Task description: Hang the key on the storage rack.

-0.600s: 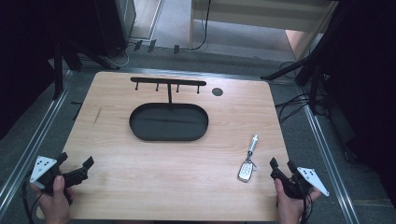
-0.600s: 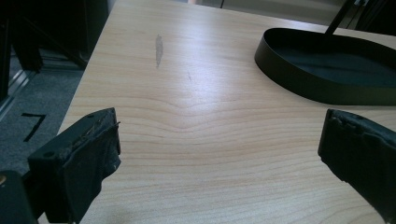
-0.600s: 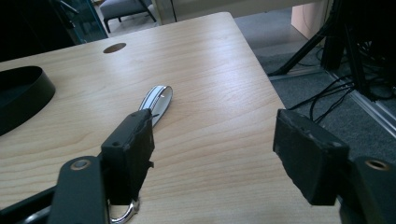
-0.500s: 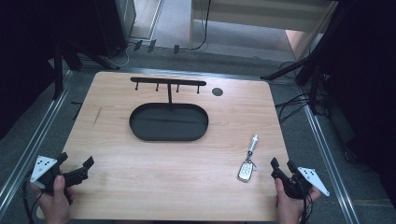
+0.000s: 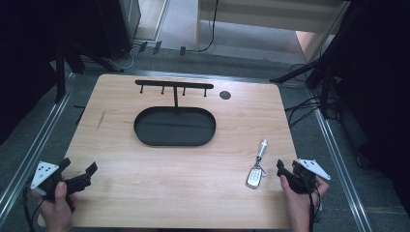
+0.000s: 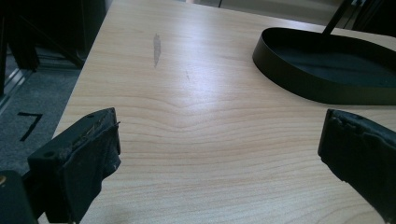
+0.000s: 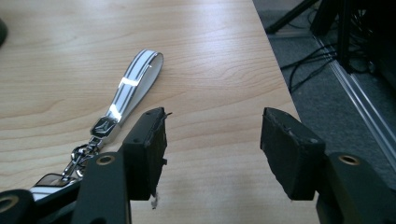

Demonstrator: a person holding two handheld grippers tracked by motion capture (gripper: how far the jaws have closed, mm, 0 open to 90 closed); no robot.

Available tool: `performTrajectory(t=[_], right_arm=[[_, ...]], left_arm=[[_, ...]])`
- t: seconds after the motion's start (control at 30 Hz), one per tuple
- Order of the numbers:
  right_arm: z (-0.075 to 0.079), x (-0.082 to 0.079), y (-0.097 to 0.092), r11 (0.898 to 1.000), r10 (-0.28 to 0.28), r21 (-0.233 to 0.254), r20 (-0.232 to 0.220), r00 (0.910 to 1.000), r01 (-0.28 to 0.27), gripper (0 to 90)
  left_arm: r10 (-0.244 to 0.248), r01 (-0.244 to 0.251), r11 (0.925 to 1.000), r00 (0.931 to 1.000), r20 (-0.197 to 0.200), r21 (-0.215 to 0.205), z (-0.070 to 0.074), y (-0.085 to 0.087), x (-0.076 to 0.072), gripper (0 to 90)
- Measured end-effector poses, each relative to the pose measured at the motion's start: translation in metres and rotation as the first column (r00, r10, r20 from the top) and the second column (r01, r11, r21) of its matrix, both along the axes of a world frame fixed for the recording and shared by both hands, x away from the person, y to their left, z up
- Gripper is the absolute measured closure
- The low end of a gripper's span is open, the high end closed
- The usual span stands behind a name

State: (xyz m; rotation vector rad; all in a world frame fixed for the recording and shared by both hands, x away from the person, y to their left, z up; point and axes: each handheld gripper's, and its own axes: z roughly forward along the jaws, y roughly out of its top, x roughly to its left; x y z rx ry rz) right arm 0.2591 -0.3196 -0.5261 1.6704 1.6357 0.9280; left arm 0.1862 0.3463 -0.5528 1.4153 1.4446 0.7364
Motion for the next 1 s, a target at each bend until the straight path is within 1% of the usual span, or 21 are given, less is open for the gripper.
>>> performTrajectory(t=[0.1, 0.2, 0.23, 0.27, 0.3, 0.33, 0.4, 0.47, 0.5, 0.53, 0.57, 0.6, 0.63, 0.67, 0.73, 0.77, 0.8, 0.83, 0.87, 0.9, 1.0], right_arm=[[0.005, 0.012, 0.002, 0.999, 0.005, -0.032, -0.066, 0.9978, -0.007, 41.1], [0.008, 0.025, 0.002, 0.999, 0.024, -0.024, -0.159, 0.9870, -0.028, 40.2], [0.008, 0.025, 0.002, 0.999, 0.024, -0.024, -0.159, 0.9870, -0.028, 40.2], [0.009, 0.035, 0.001, 0.999, 0.036, -0.013, -0.231, 0.9722, -0.040, 39.8], [0.009, 0.035, 0.001, 0.999, 0.036, -0.013, -0.231, 0.9722, -0.040, 39.8], [0.012, 0.042, 0.001, 0.998, 0.025, -0.043, -0.274, 0.9614, -0.038, 40.2], [0.014, 0.048, 0.001, 0.998, 0.022, -0.056, -0.307, 0.9515, -0.041, 40.2], [0.018, 0.054, 0.002, 0.996, 0.020, -0.070, -0.354, 0.9350, -0.048, 40.7], [0.021, 0.058, 0.002, 0.996, 0.014, -0.074, -0.382, 0.9242, -0.046, 40.9], [0.023, 0.062, 0.003, 0.996, 0.017, -0.076, -0.415, 0.9095, -0.054, 40.9], [0.025, 0.065, 0.004, 0.996, 0.020, -0.072, -0.435, 0.9004, -0.057, 41.0], [0.027, 0.068, 0.005, 0.996, 0.026, -0.064, -0.456, 0.8895, -0.062, 41.5], [0.028, 0.070, 0.007, 0.996, 0.028, -0.059, -0.469, 0.8829, -0.062, 42.1], [0.030, 0.074, 0.009, 0.997, 0.029, -0.045, -0.488, 0.8723, -0.059, 43.3], [0.032, 0.078, 0.012, 0.998, 0.033, -0.025, -0.518, 0.8550, -0.054, 48.0], [0.032, 0.079, 0.014, 0.999, 0.040, -0.011, -0.529, 0.8477, -0.054, 53.3], [0.032, 0.082, 0.016, 0.999, 0.054, 0.022, -0.542, 0.8388, -0.050, 55.9], [0.032, 0.083, 0.018, 0.998, 0.059, 0.036, -0.552, 0.8320, -0.047, 57.4], [0.031, 0.085, 0.021, 0.998, 0.061, 0.057, -0.569, 0.8201, -0.034, 59.2], [0.029, 0.088, 0.024, 0.997, 0.064, 0.070, -0.578, 0.8133, -0.029, 60.2], [0.027, 0.093, 0.033, 0.995, 0.080, 0.091, -0.598, 0.7973, -0.031, 62.8]], left_arm=[[0.000, -0.001, 1.0000, 1.0000, -0.002, -0.002, 0.000, 0.000, 0.000, 0.0], [-0.001, 0.001, 1.0000, 1.0000, -0.003, -0.003, 0.000, 0.000, 0.000, 0.0], [-0.001, 0.001, 1.0000, 1.0000, -0.003, -0.003, 0.000, 0.000, 0.000, 0.0], [-0.001, 0.001, 1.0000, 1.0000, -0.005, -0.003, 0.000, 0.001, 0.000, 0.0], [-0.001, 0.001, 1.0000, 1.0000, -0.005, -0.003, 0.000, 0.001, 0.000, 0.0], [-0.003, 0.003, 1.0000, 1.0000, -0.006, -0.004, 0.000, 0.001, 0.001, 0.0], [-0.004, 0.004, 1.0000, 1.0000, -0.007, -0.003, 0.000, 0.000, 0.001, 0.0], [-0.007, 0.006, 1.0000, 0.9999, -0.010, -0.007, 0.000, 0.001, 0.001, 0.0], [-0.007, 0.006, 1.0000, 0.9999, -0.010, -0.007, 0.000, 0.001, 0.001, 0.0], [-0.009, 0.009, 0.9999, 0.9999, -0.012, -0.010, 0.000, 0.001, 0.001, 0.0], [-0.009, 0.009, 0.9999, 0.9999, -0.012, -0.010, 0.000, 0.001, 0.001, 0.0], [-0.013, 0.012, 0.9998, 0.9998, -0.014, -0.013, 0.000, 0.002, 0.001, 0.0], [-0.014, 0.014, 0.9998, 0.9998, -0.014, -0.013, 0.000, 0.001, 0.001, 0.0], [-0.015, 0.015, 0.9998, 0.9998, -0.016, -0.012, 0.000, 0.001, 0.001, 0.0], [-0.016, 0.015, 0.9998, 0.9997, -0.017, -0.011, 0.000, 0.001, 0.002, 0.0], [-0.017, 0.017, 0.9998, 0.9997, -0.017, -0.013, 0.000, 0.001, 0.002, 0.0], [-0.016, 0.016, 0.9998, 0.9997, -0.017, -0.012, 0.000, 0.001, 0.002, 0.0], [-0.017, 0.017, 0.9998, 0.9997, -0.017, -0.012, 0.000, 0.001, 0.002, 0.0], [-0.018, 0.017, 0.9998, 0.9997, -0.017, -0.013, 0.000, 0.001, 0.002, 0.0], [-0.019, 0.018, 0.9997, 0.9997, -0.017, -0.014, 0.000, 0.001, 0.002, 0.0], [-0.022, 0.021, 0.9996, 0.9996, -0.017, -0.017, 0.000, 0.002, 0.002, 0.0]])
